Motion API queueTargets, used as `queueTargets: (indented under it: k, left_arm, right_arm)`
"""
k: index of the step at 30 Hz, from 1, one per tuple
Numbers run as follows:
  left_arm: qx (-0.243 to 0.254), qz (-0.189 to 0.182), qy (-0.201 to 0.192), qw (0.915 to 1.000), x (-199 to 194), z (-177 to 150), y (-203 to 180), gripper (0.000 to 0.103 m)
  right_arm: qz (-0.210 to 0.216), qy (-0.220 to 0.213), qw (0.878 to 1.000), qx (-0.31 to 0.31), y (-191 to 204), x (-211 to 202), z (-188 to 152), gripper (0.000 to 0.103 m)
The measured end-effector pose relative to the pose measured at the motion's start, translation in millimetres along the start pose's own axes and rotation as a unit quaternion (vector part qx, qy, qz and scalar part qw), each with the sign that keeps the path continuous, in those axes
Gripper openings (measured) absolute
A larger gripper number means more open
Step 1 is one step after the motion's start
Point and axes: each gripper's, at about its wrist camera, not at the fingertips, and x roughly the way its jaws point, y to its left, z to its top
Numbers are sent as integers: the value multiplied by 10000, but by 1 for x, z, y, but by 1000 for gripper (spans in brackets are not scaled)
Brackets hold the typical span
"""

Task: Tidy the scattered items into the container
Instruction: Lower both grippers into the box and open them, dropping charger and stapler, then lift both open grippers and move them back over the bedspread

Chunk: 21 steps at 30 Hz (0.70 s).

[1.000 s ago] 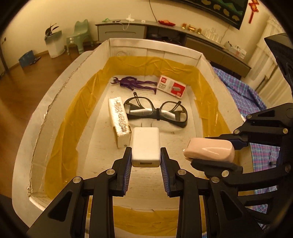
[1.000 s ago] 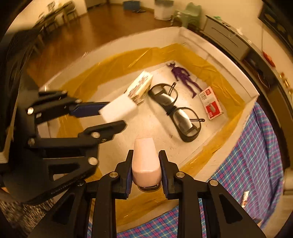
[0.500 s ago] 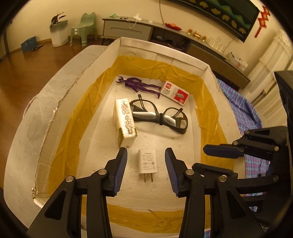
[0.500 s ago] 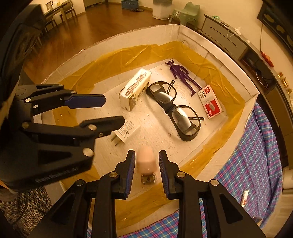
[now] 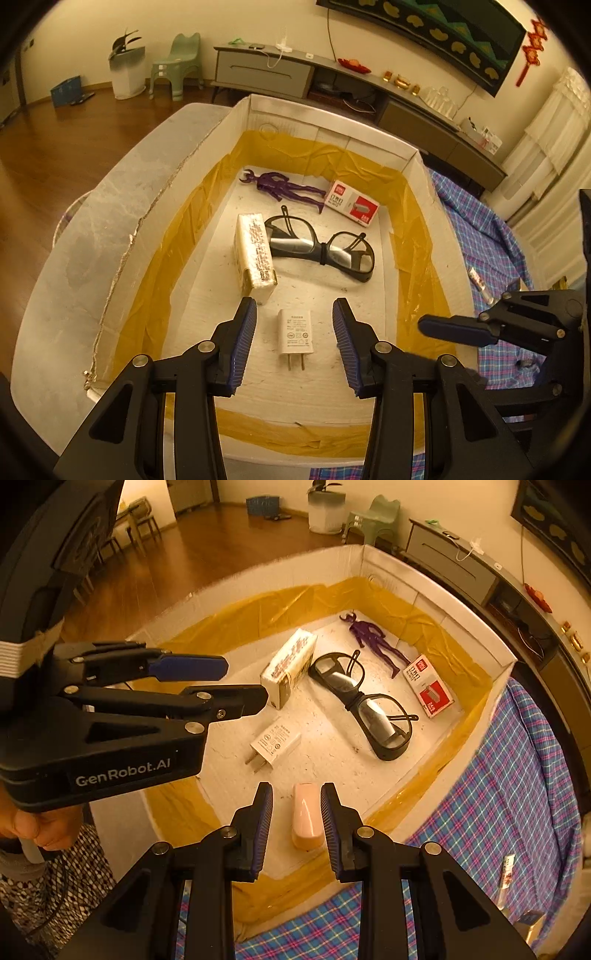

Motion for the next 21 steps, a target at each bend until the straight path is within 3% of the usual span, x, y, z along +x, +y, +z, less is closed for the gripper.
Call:
queueTargets:
  k: [6, 10, 16, 21]
  left_arm:
    - [78, 166, -403, 9990, -25, 2, -11, 46]
    - [229, 318, -753, 9964, -47, 1, -20, 46]
    - [437, 245, -1174, 9918, -78, -5, -41, 46]
    - [650, 71, -1277, 9897, -92, -12, -63, 46]
  right_arm:
    - [15, -803, 9963, 306, -8, -38, -6, 29]
    - [113, -1342, 9900, 408, -8, -67, -17, 36]
    - [109, -1933, 9806, 308, 4, -102, -40, 38]
    - [17, -2339, 9719, 273, 8, -127, -65, 38]
